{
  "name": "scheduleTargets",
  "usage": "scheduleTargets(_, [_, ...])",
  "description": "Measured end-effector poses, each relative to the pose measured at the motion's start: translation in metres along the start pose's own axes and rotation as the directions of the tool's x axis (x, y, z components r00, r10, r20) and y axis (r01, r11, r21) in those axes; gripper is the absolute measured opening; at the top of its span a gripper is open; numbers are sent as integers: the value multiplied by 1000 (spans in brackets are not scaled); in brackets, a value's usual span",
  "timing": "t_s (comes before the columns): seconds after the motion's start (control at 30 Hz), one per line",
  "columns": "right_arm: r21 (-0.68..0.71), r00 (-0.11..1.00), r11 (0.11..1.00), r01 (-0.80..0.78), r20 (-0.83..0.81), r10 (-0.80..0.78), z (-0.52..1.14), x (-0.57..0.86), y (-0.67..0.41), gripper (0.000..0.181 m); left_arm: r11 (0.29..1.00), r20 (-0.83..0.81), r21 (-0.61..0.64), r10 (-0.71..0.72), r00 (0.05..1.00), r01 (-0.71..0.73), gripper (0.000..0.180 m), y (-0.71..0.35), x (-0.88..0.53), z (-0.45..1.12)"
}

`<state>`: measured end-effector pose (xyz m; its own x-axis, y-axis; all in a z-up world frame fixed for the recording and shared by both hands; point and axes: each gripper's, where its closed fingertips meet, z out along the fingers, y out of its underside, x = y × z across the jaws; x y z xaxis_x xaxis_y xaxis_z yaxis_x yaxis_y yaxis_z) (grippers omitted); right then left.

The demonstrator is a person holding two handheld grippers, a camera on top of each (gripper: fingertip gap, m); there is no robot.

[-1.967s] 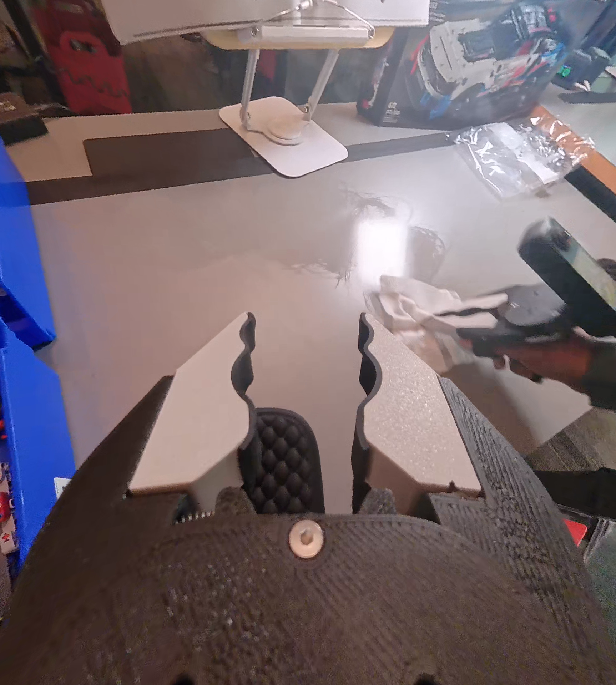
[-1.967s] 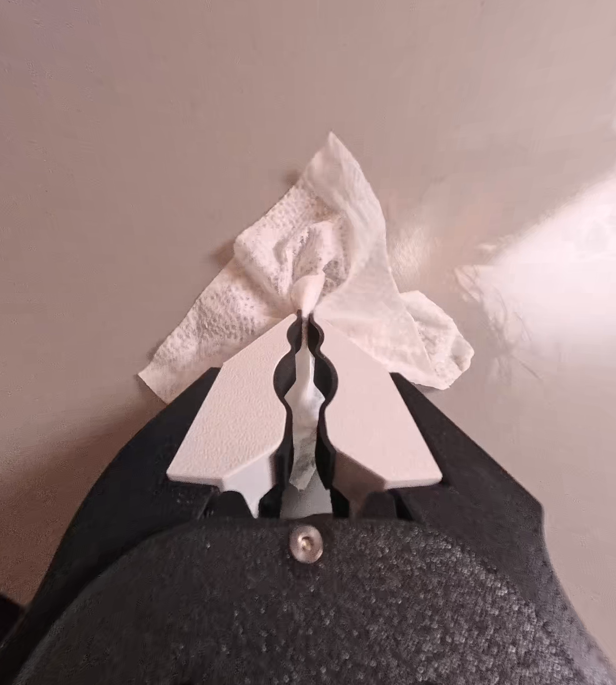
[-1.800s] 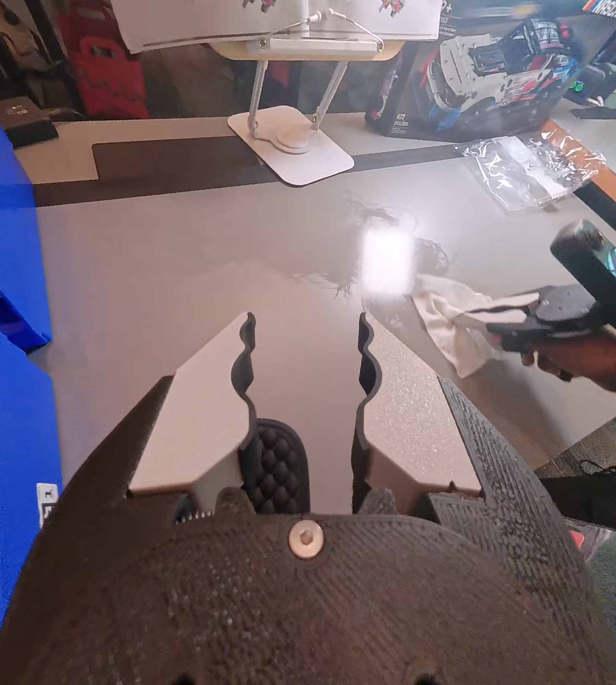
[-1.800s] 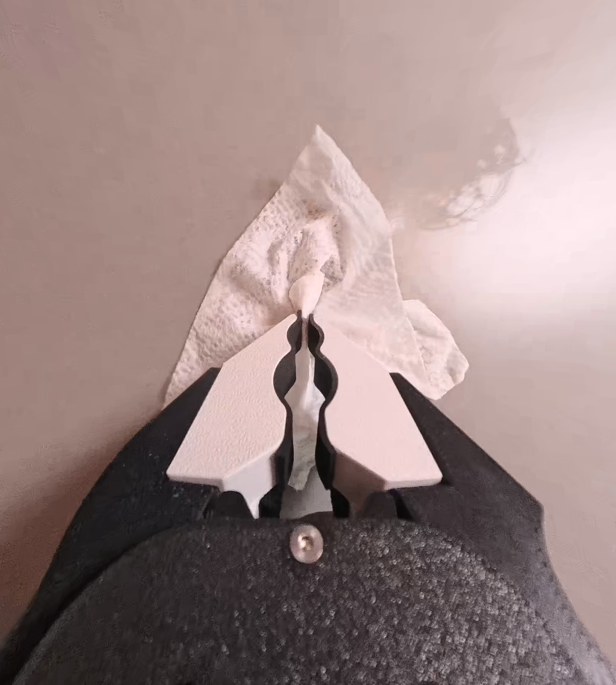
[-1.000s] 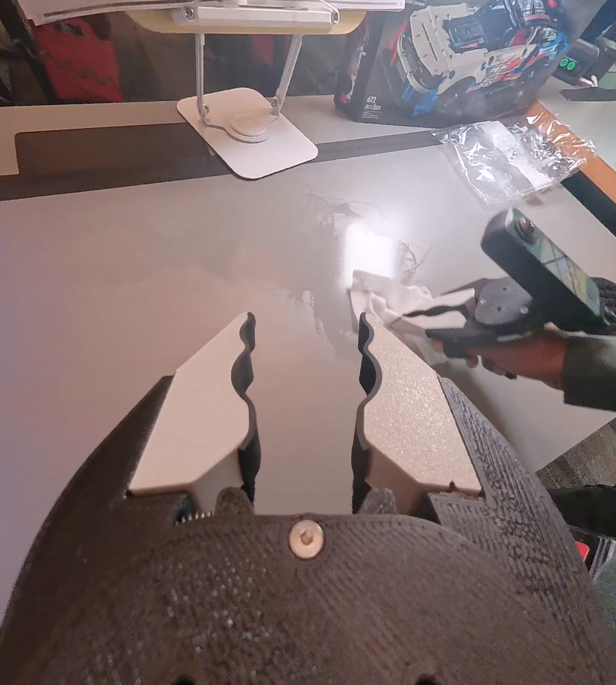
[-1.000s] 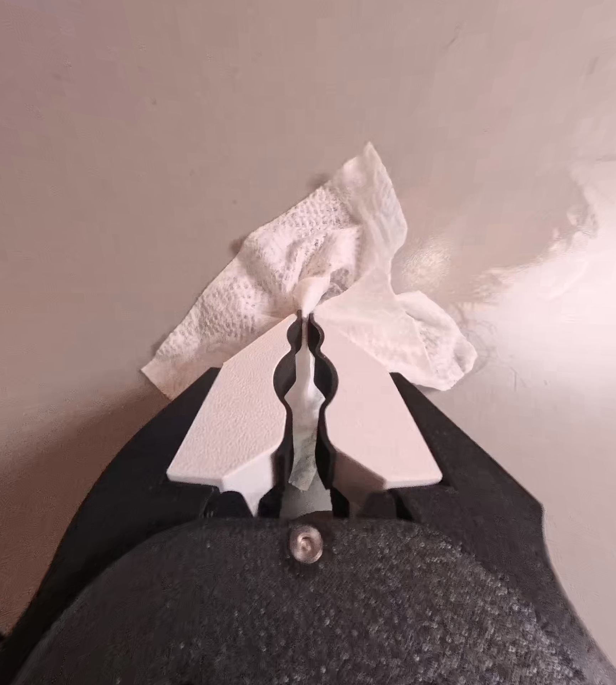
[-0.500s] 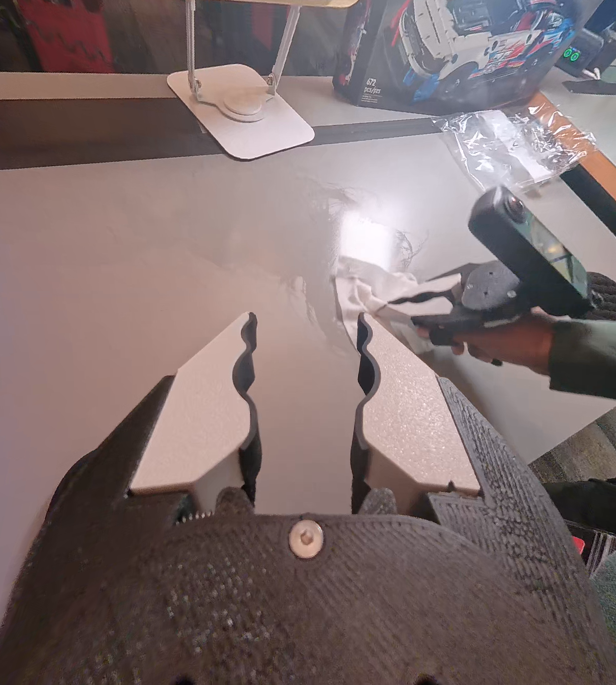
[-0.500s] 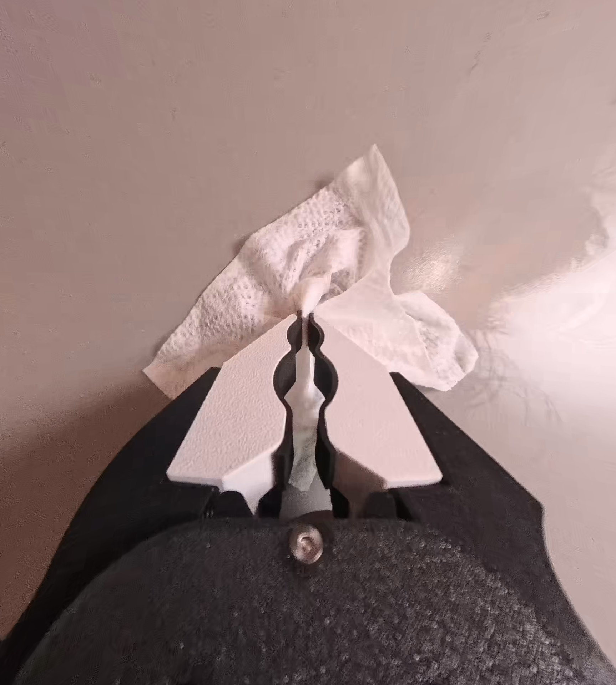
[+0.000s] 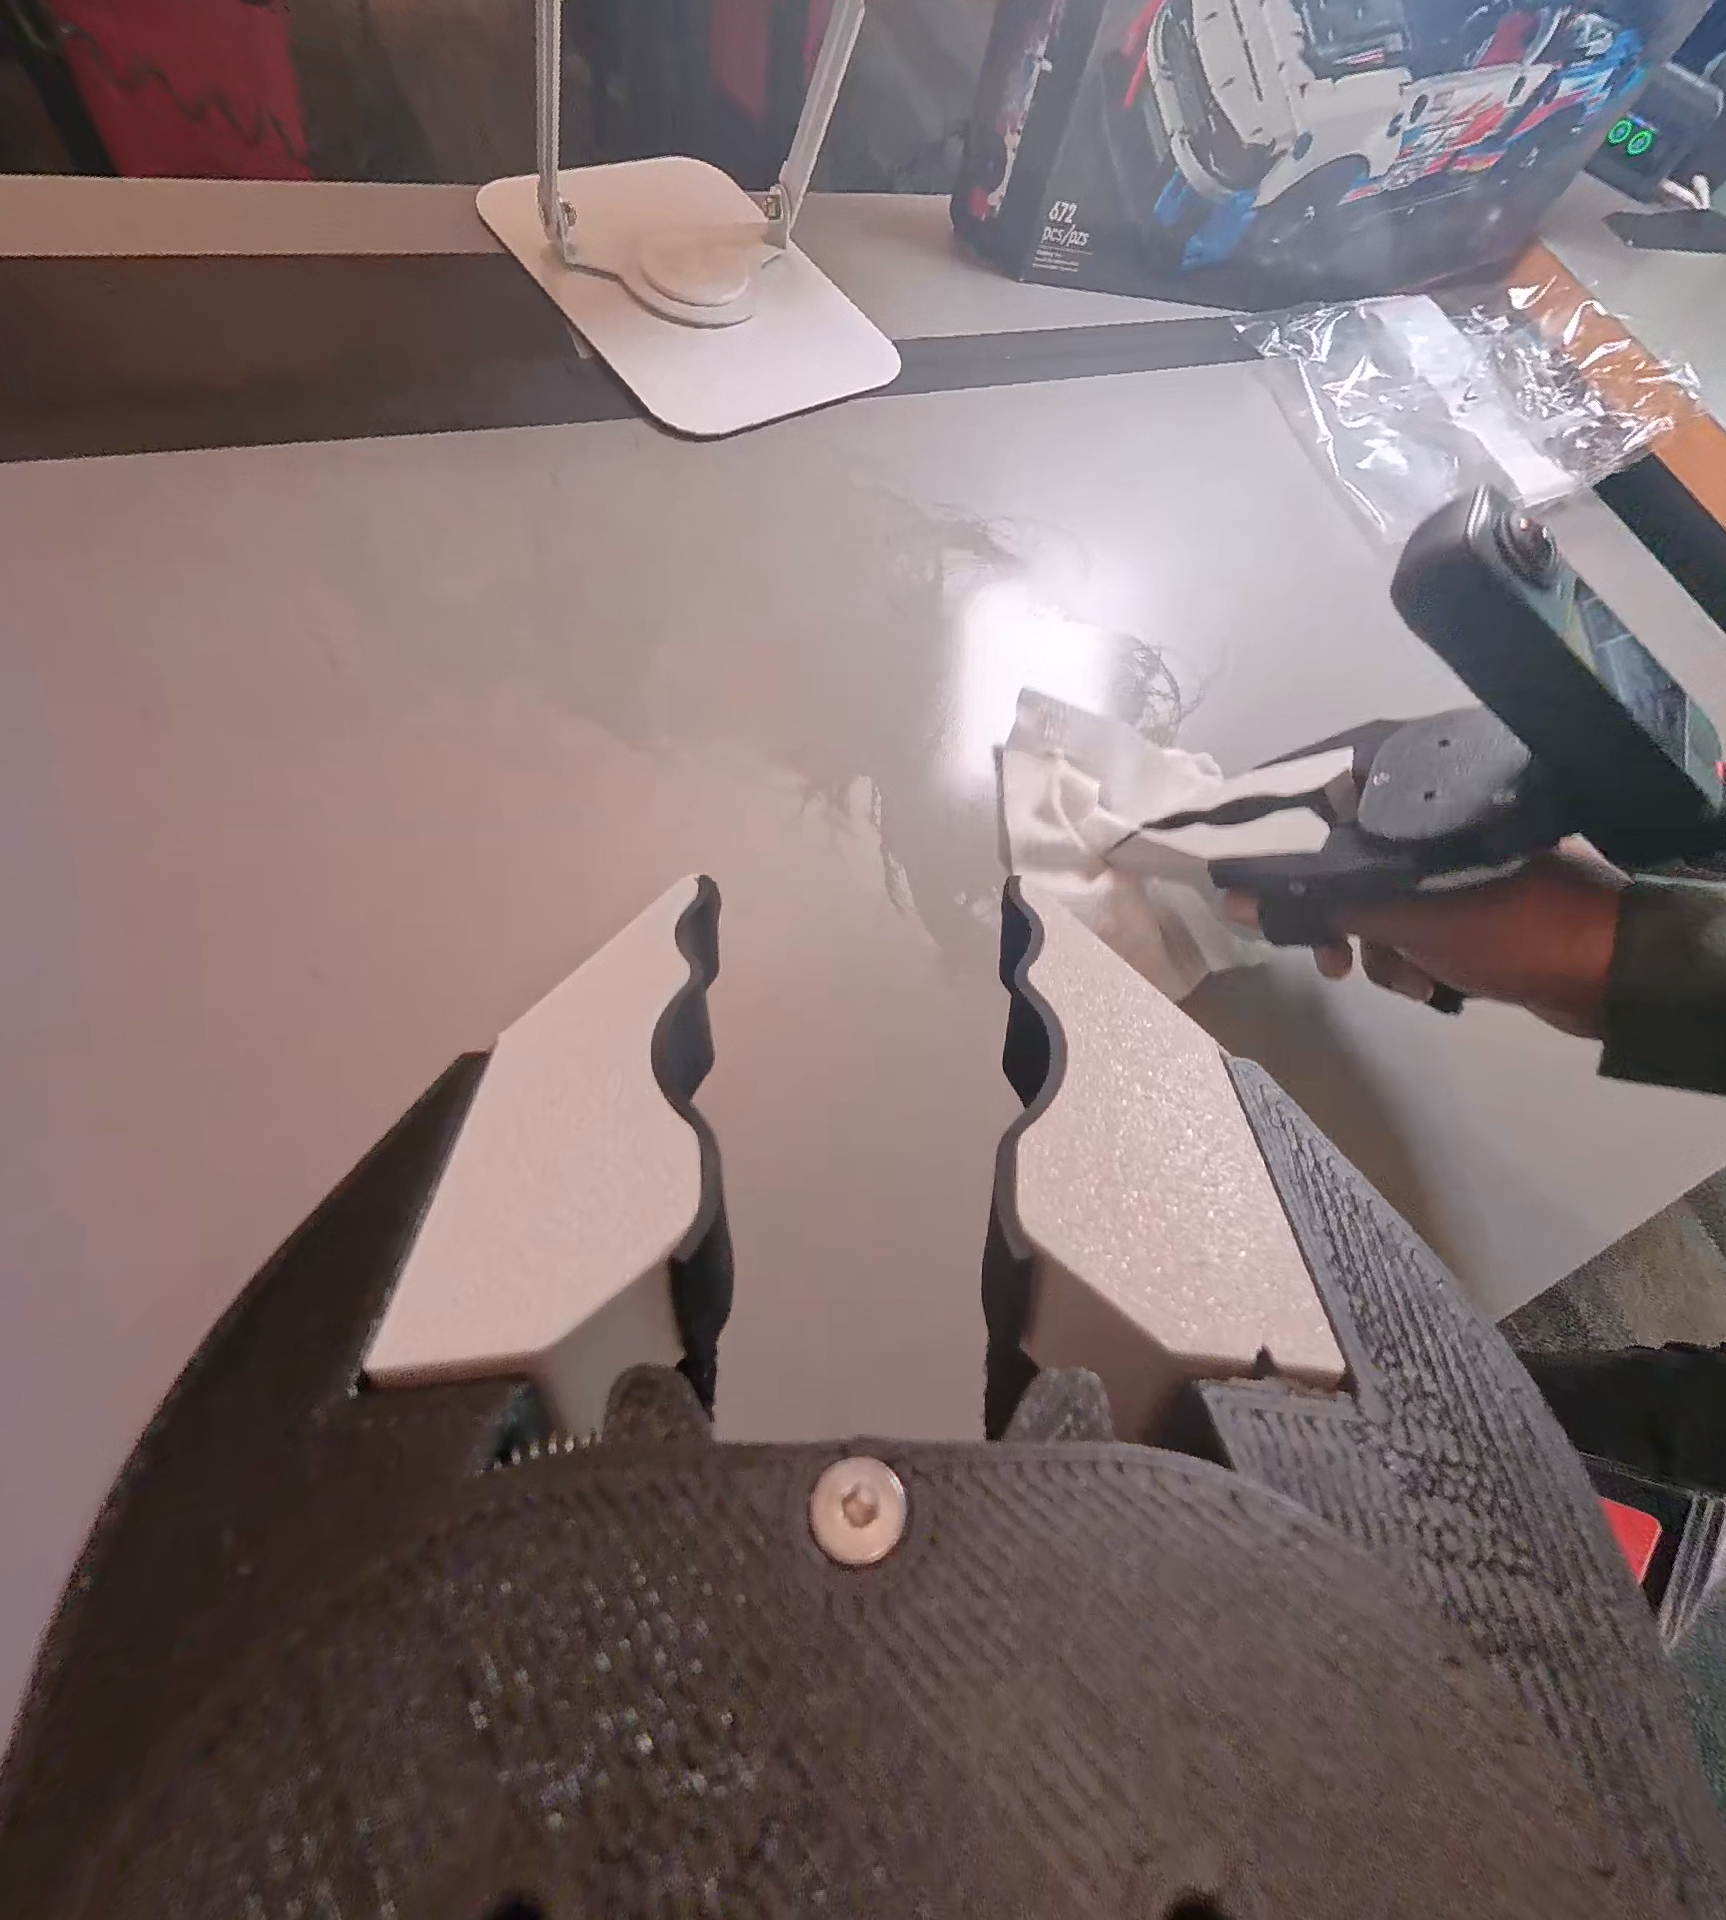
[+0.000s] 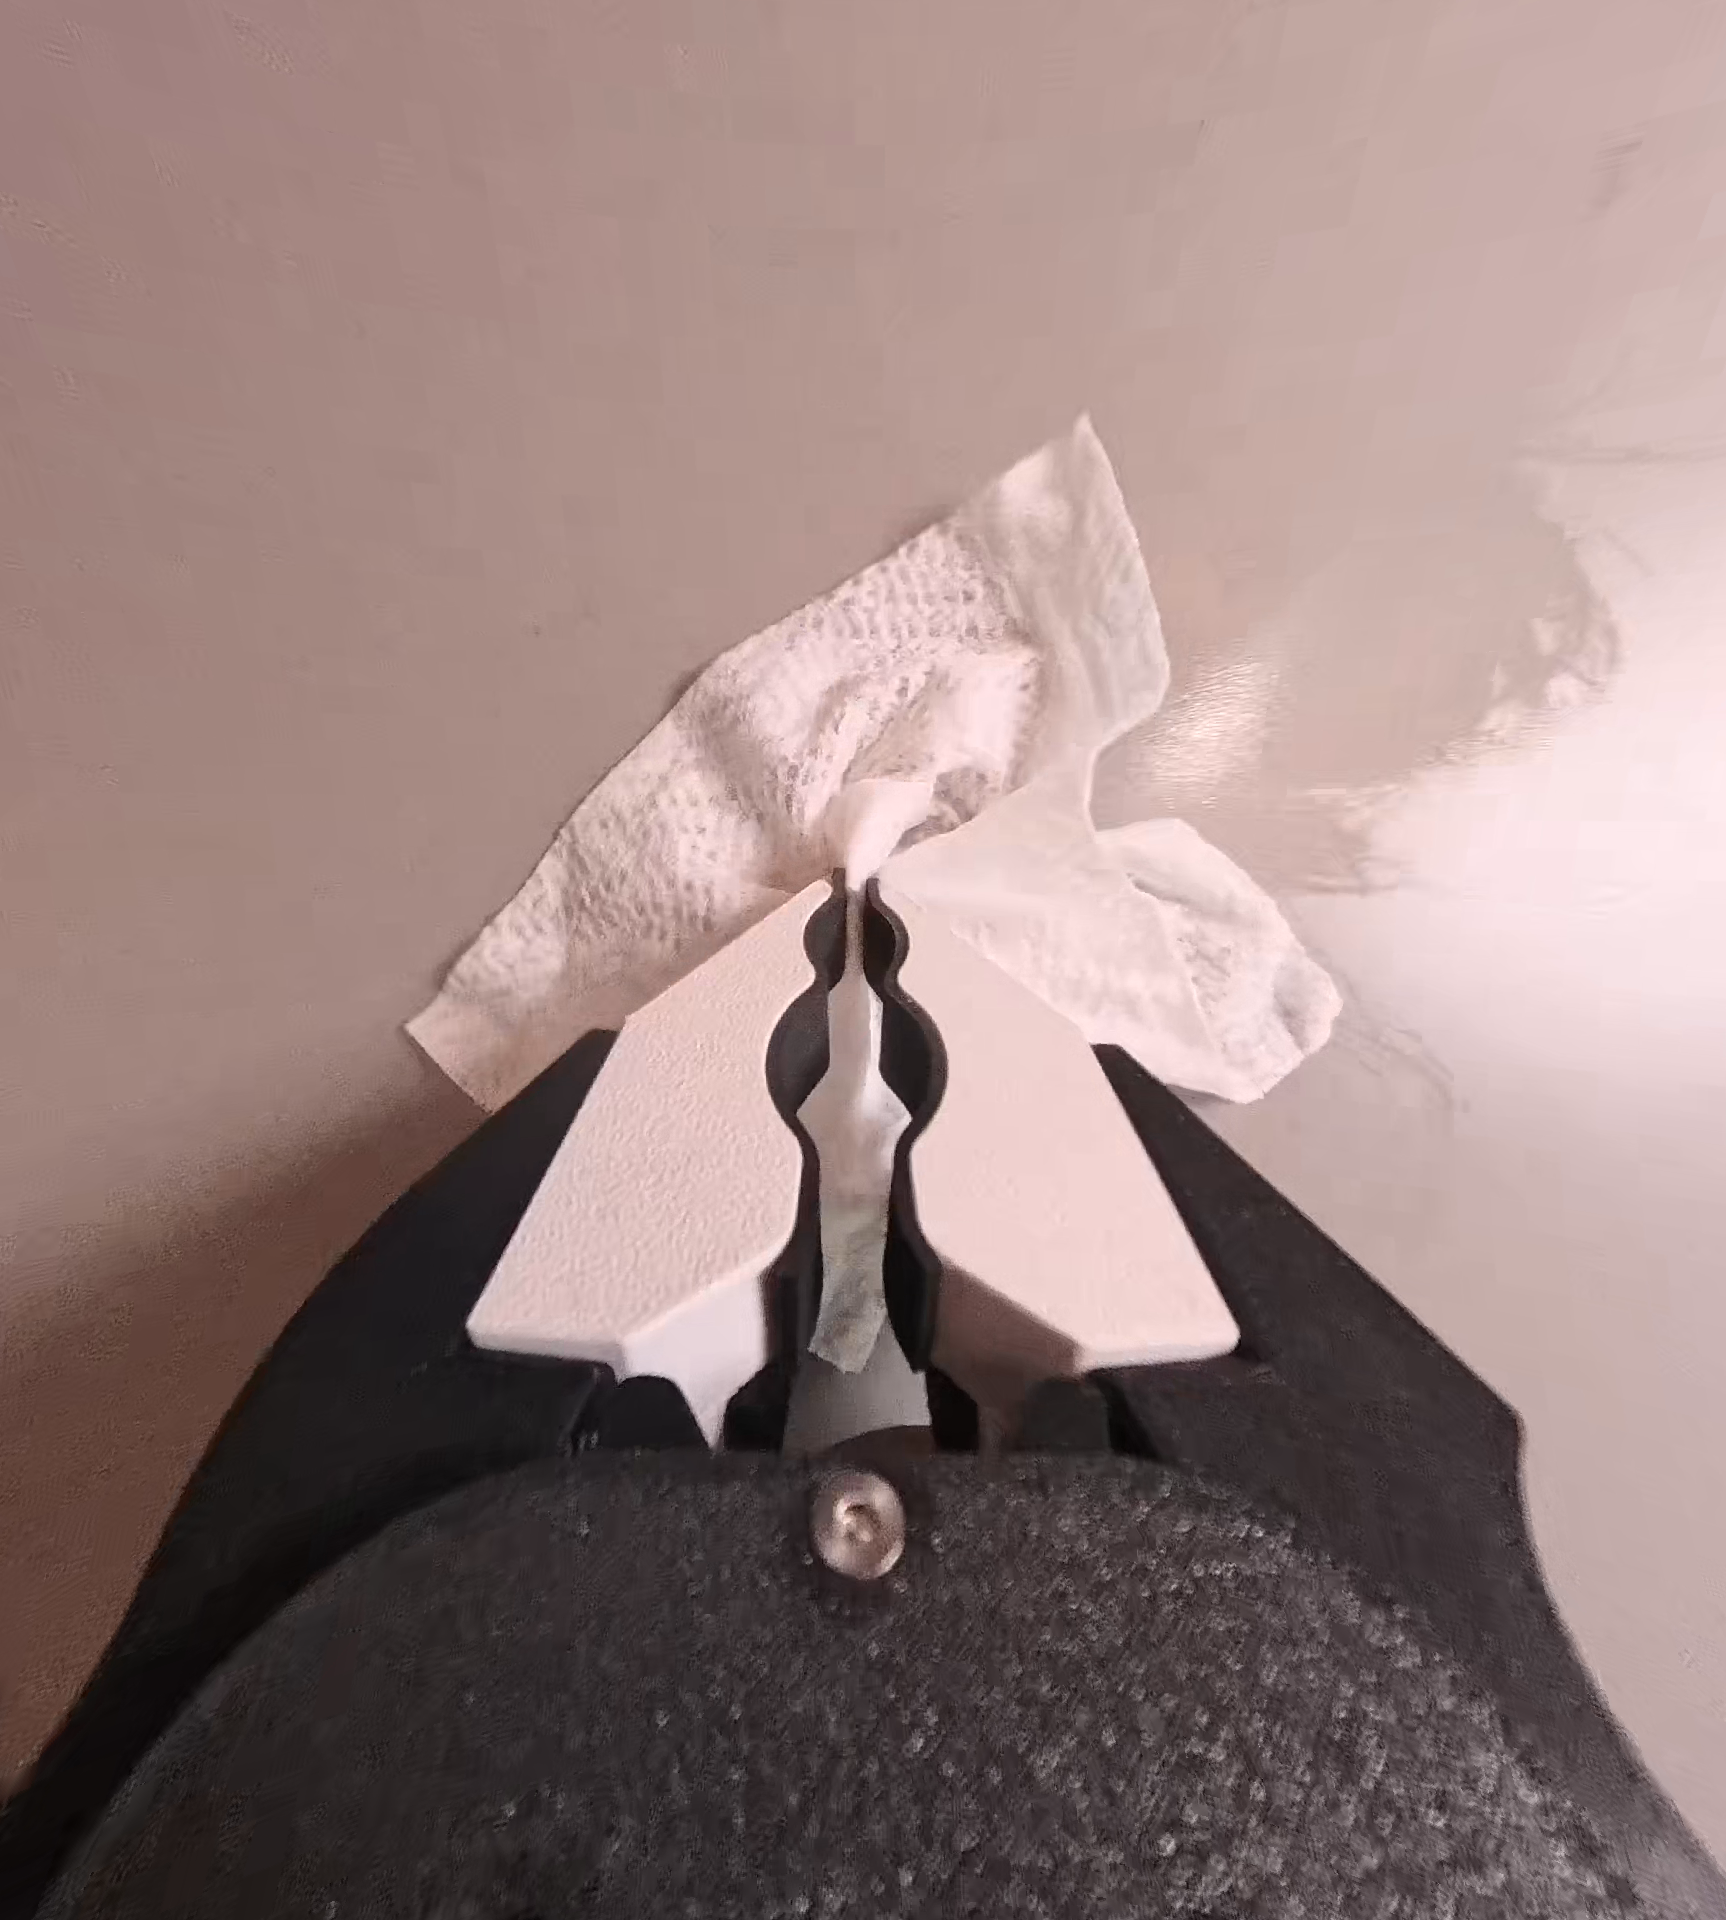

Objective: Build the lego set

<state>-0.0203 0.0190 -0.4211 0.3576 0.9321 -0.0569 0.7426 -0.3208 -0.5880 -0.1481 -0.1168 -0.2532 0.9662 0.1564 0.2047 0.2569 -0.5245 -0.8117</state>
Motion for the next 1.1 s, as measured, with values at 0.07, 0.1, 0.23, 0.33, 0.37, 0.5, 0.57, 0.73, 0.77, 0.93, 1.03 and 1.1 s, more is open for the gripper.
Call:
scheduleTargets(0.07, [2,1000,1000,23,17,-23,-6,-10,9,0,1000,-1,3,2,1000,-2,53,-3,-1,2])
scheduleTargets(0.1, [4,1000,1000,21,17,-21,-9,-9,13,0,1000,-1,4,2,1000,-2,53,-5,-2,3])
scheduleTargets(0.23, [2,999,999,-38,-37,38,-16,23,20,0,1000,-4,-4,3,1000,-3,53,-4,-6,7])
scheduleTargets(0.33, [6,996,998,-68,-62,69,-7,41,6,0,1000,-8,-14,1,1000,-1,53,-3,-6,11])
scheduleTargets(0.37, [7,996,997,-72,-61,72,-2,41,0,0,1000,-11,-15,2,1000,-2,53,-3,-6,13])
scheduleTargets(0.5, [6,999,999,-32,-11,32,7,14,-11,0,1000,-21,-15,8,1000,-8,53,-7,-2,19])
scheduleTargets(0.57, [7,1000,1000,13,6,-13,2,3,-3,0,1000,-21,-11,11,1000,-12,53,-11,-3,22])
scheduleTargets(0.73, [-1,998,999,-52,-33,52,-14,33,16,0,1000,-14,-8,11,1000,-11,53,-16,-8,24])
scheduleTargets(0.77, [-1,997,998,-60,-43,59,-13,41,14,0,1000,-14,-10,12,1000,-12,53,-16,-9,25])
scheduleTargets(0.93, [17,997,997,-78,-14,78,-6,46,-4,0,1000,-25,-13,25,999,-25,53,-20,-4,30])
scheduleTargets(1.03, [60,995,994,-93,-17,94,-16,48,-9,7,999,-26,-7,31,999,-32,53,-24,-2,29])
scheduleTargets(1.1, [67,995,993,-100,1,100,-22,46,-8,20,999,-25,-12,31,999,-31,53,-22,-3,29])
